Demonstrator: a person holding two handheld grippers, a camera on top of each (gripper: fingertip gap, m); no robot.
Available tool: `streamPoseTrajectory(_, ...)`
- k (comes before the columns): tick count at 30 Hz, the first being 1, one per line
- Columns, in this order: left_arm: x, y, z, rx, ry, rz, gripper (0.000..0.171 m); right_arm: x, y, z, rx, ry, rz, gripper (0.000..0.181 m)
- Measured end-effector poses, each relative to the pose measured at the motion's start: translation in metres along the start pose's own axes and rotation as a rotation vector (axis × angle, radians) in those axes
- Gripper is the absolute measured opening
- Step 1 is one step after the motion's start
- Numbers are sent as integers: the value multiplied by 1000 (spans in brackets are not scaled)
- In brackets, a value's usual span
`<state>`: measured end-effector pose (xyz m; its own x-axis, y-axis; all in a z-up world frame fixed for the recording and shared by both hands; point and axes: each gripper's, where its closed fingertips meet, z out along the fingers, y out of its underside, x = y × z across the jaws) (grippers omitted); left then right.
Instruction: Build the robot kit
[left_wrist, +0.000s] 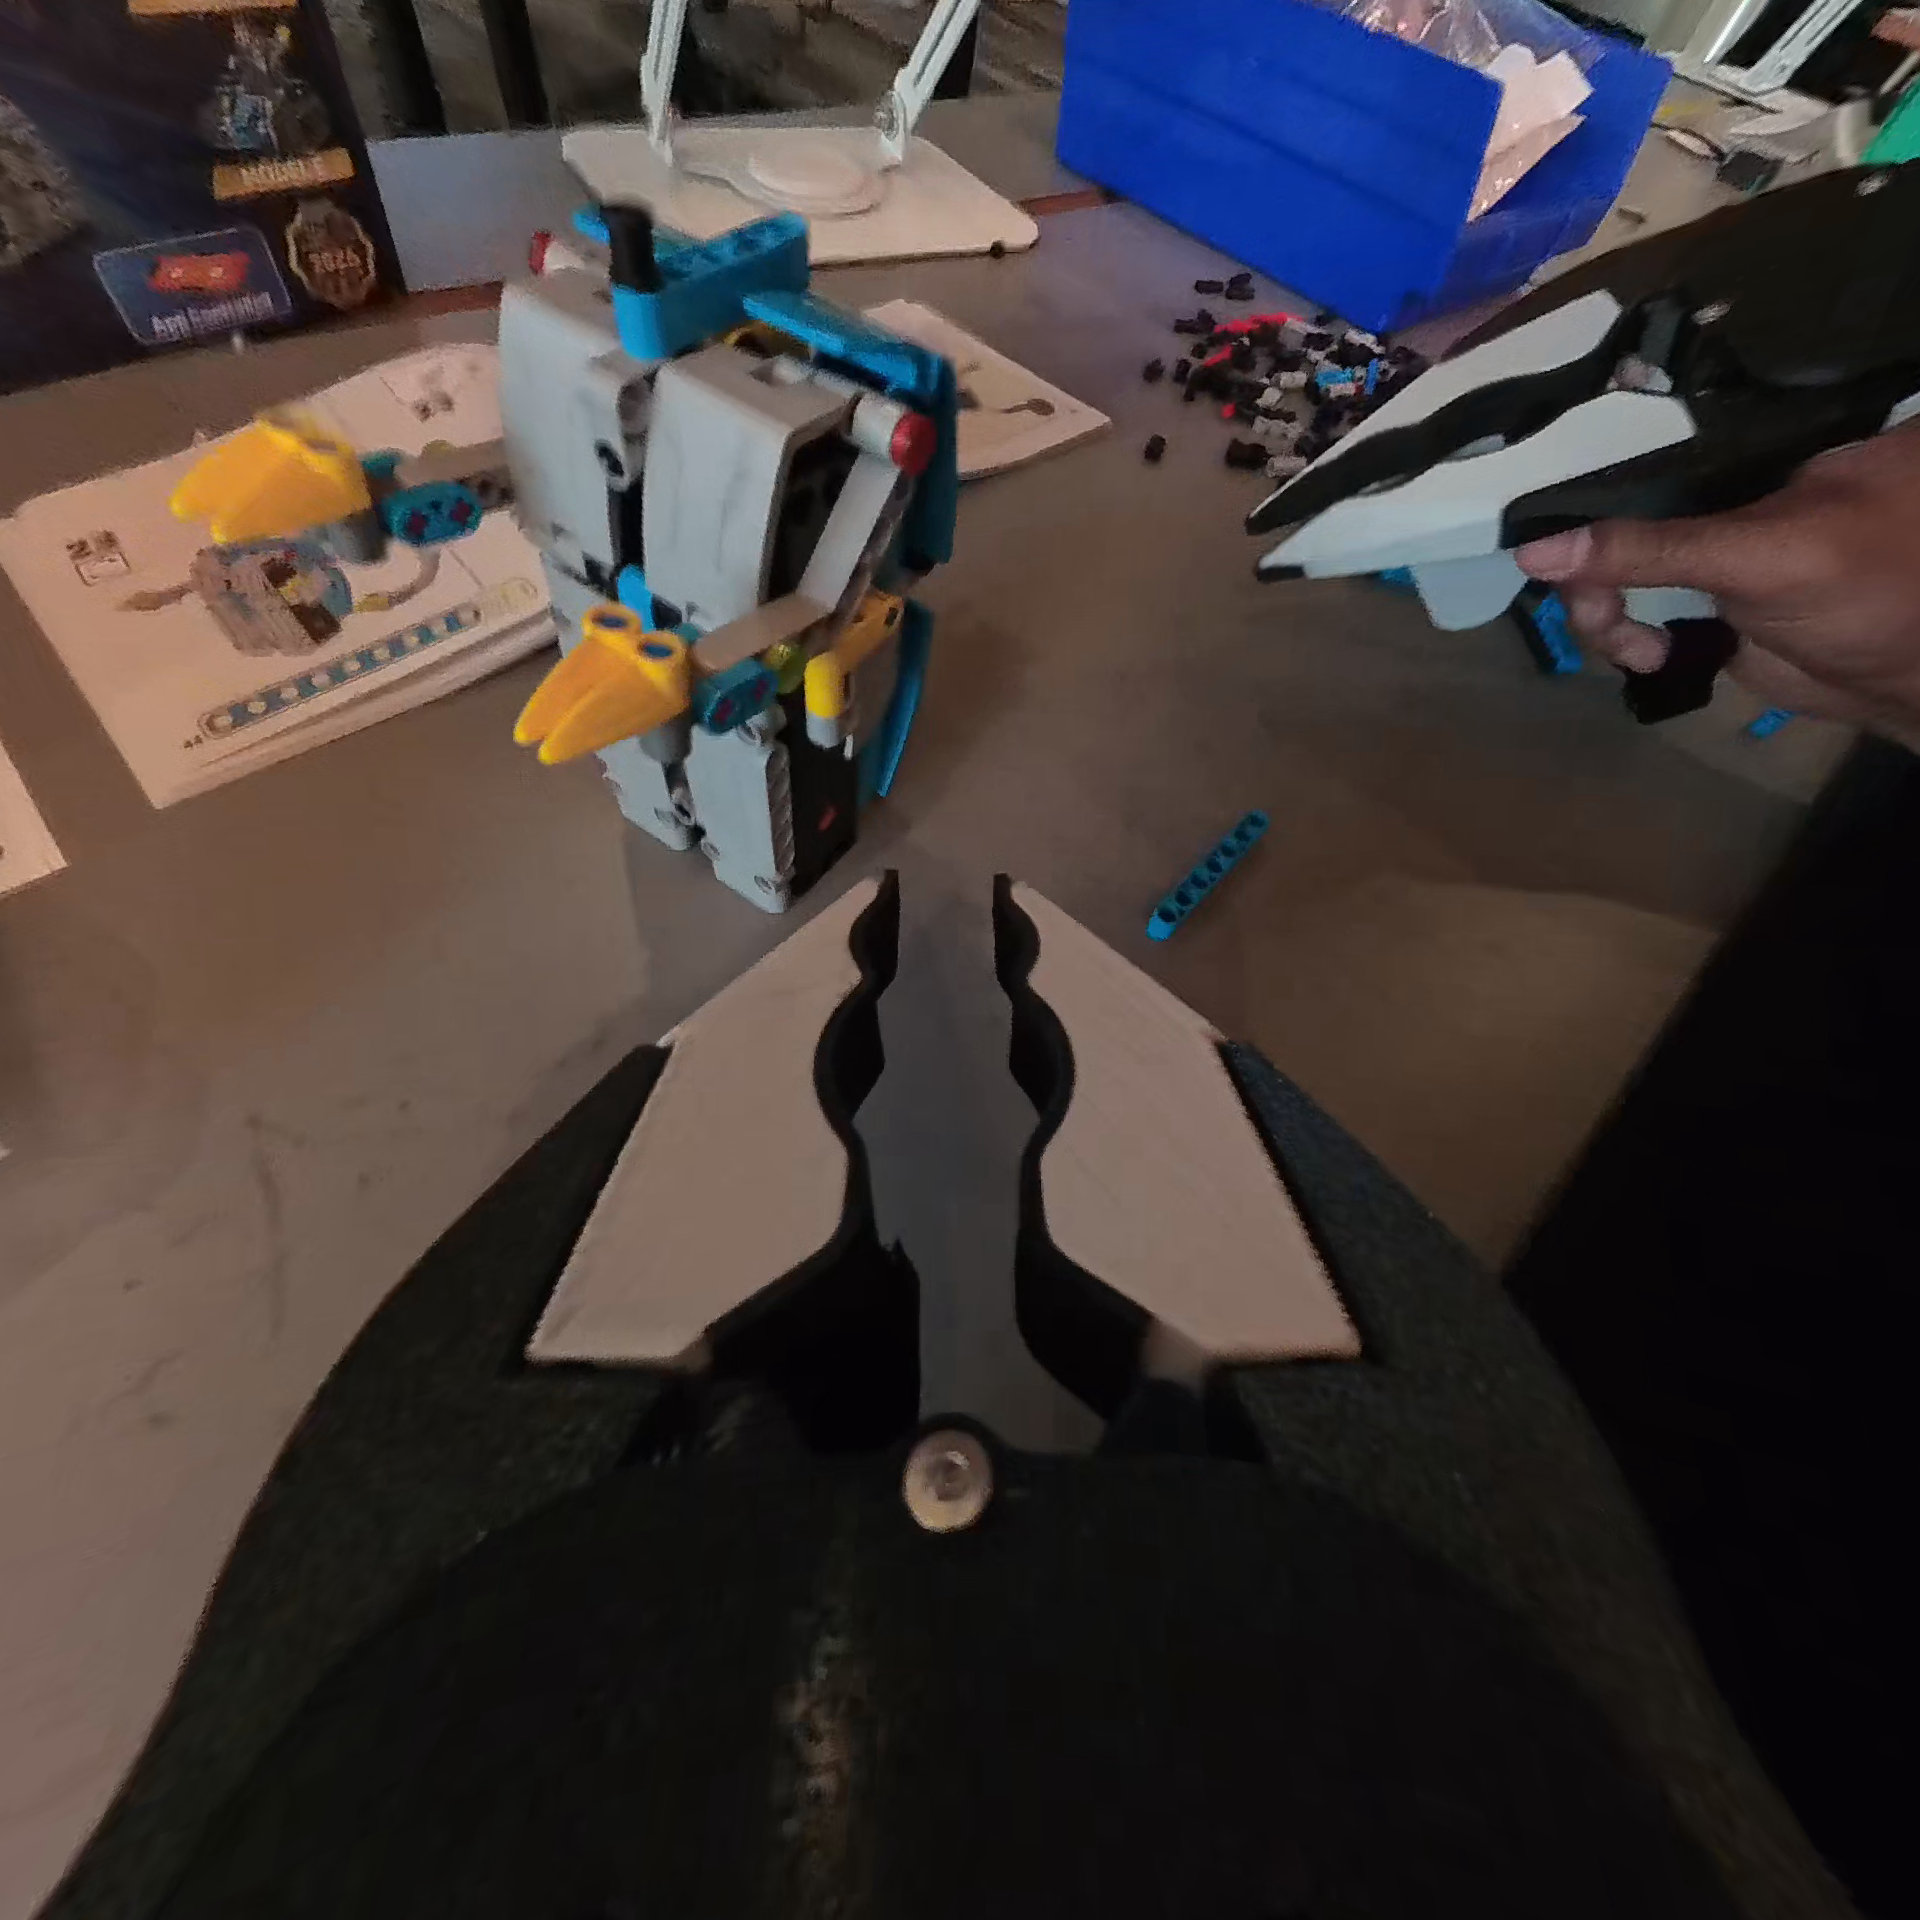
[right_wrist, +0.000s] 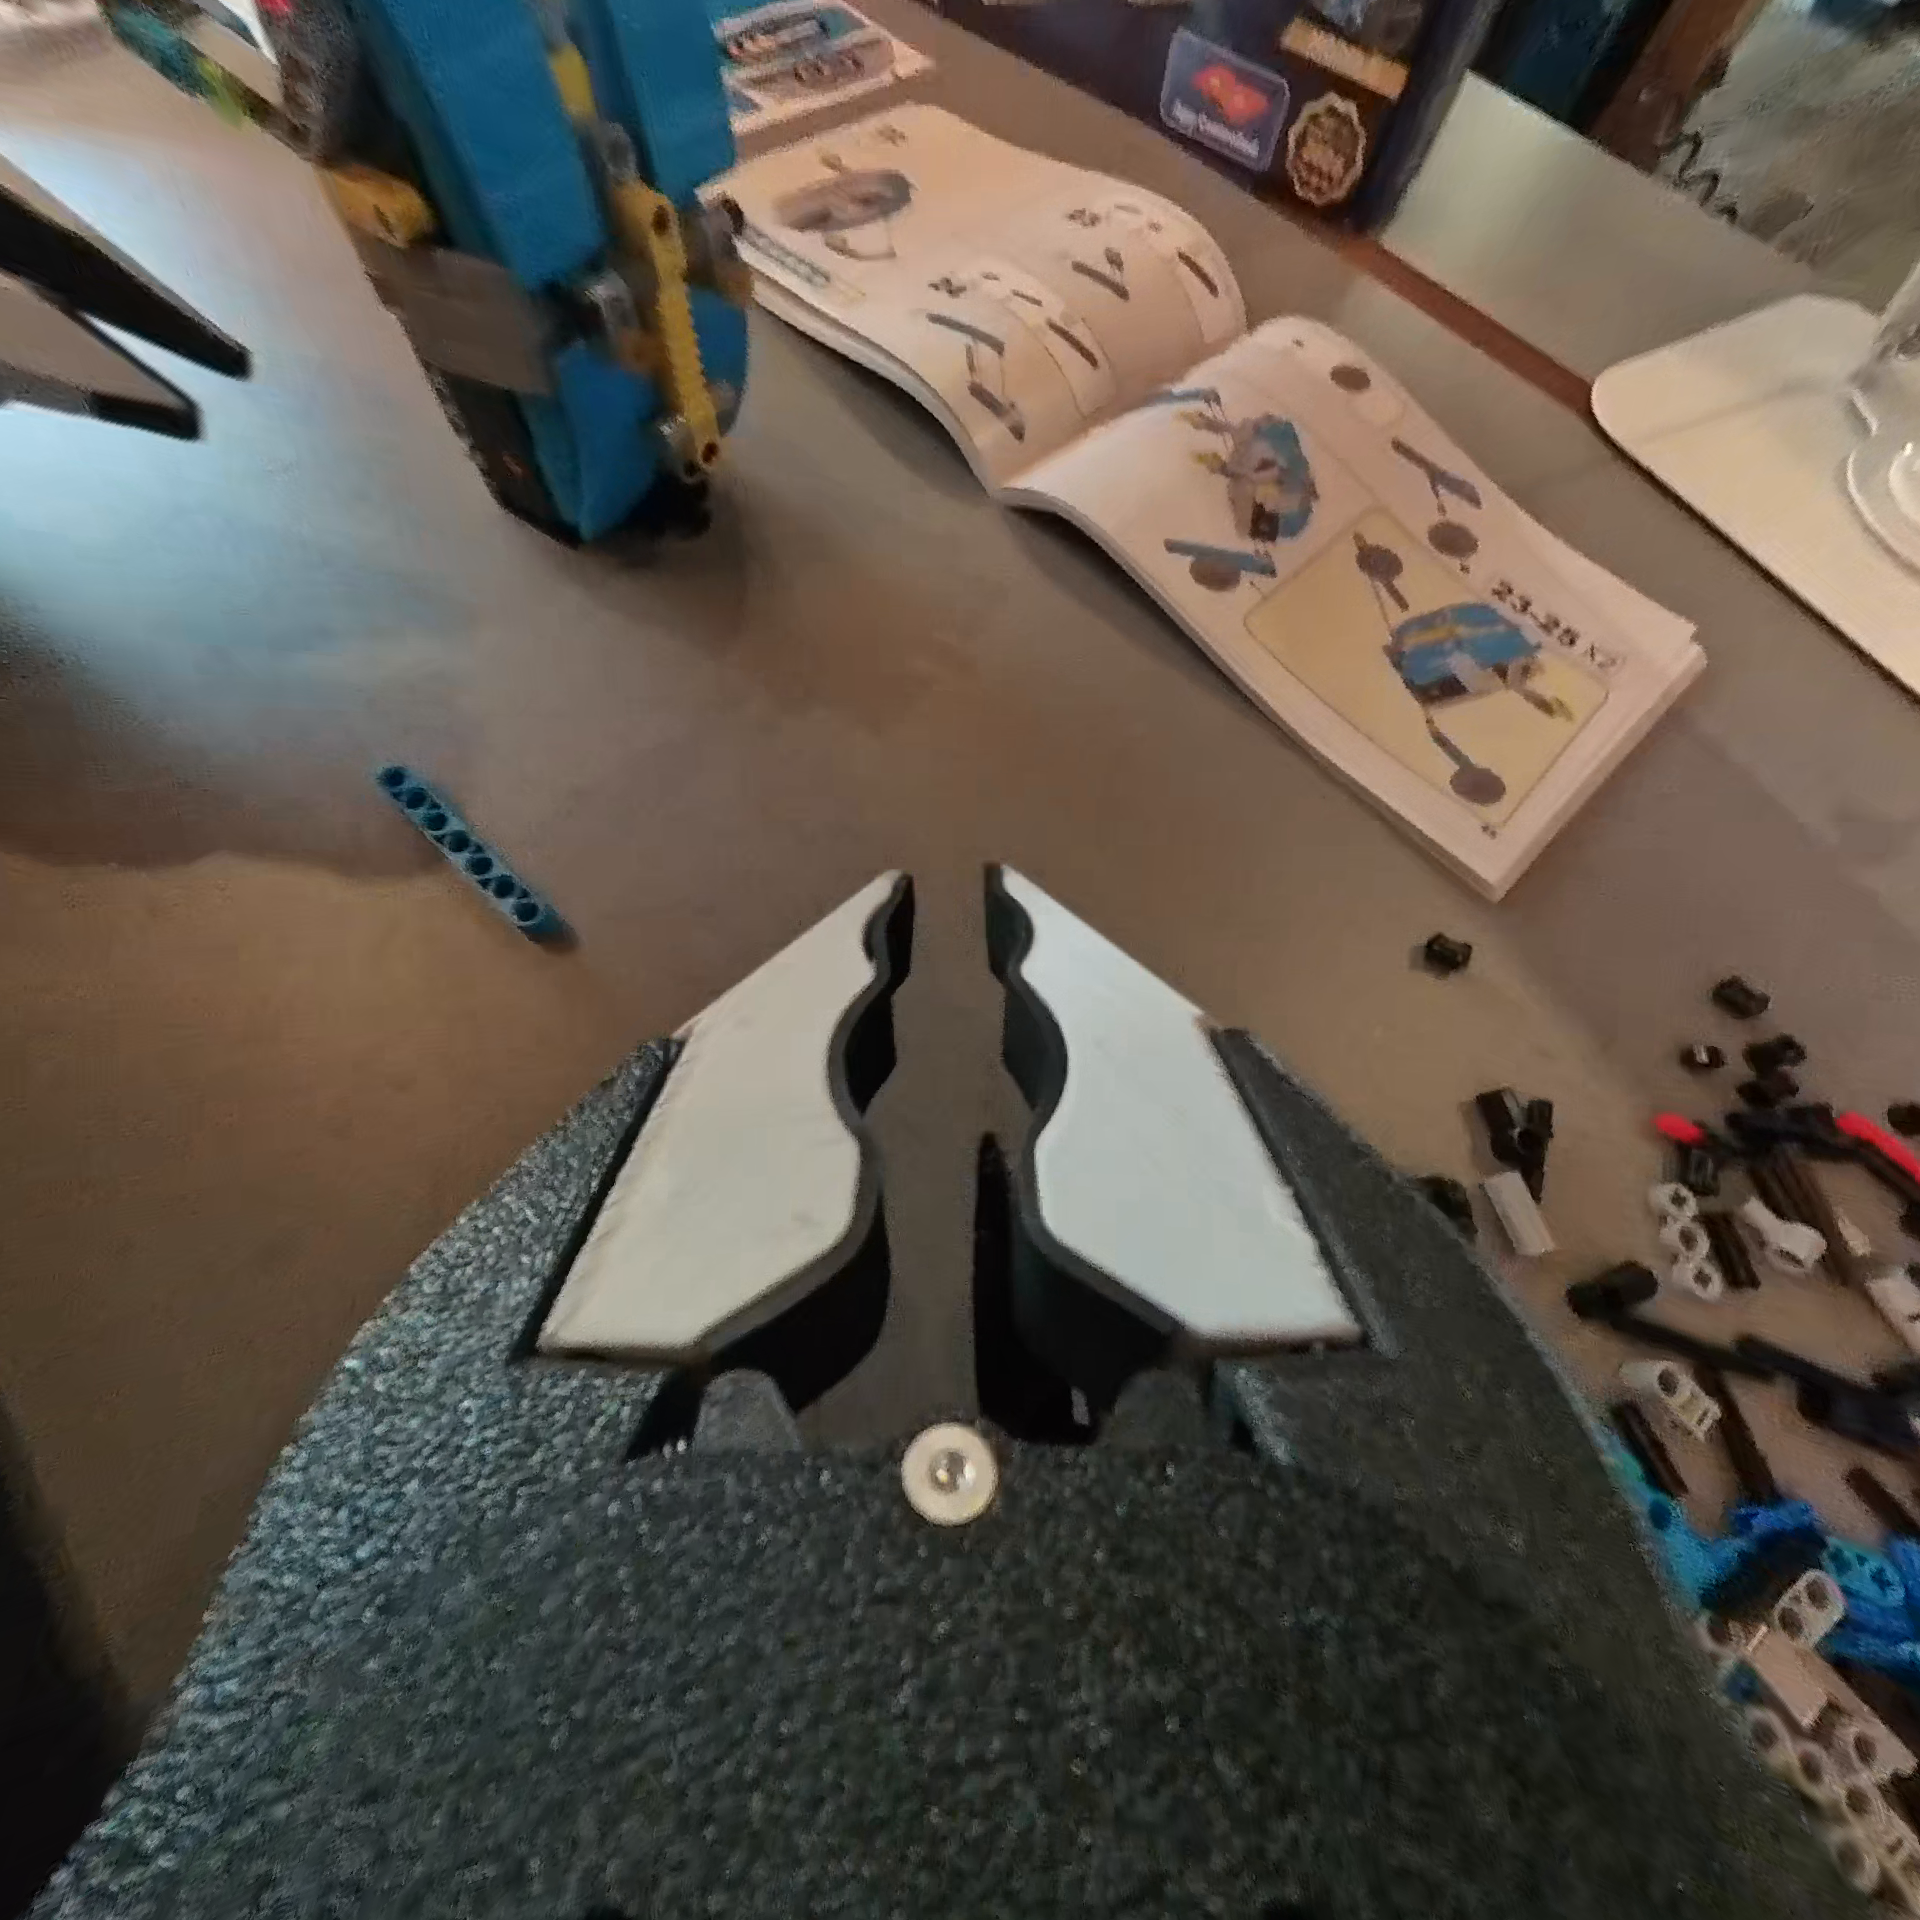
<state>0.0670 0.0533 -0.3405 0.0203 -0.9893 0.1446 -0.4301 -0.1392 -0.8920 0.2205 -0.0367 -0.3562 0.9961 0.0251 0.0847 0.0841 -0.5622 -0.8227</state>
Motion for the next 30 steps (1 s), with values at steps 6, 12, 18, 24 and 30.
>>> streamPoseTrajectory(6,7,-6,6,28,6,100,17,-3,-1,2,16,-23,42,22)
streamPoseTrajectory(12,5,-8,3,45,26,58,17,-1,-1,1,25,-21,53,23)
streamPoseTrajectory(18,9,-8,2,50,40,79,17,51,5,-24,22,170,159,29)
streamPoseTrajectory(24,13,-6,4,36,37,117,17,109,48,-70,-114,330,269,30)
streamPoseTrajectory(30,5,-9,4,51,22,69,17,121,84,-97,-200,335,412,32)
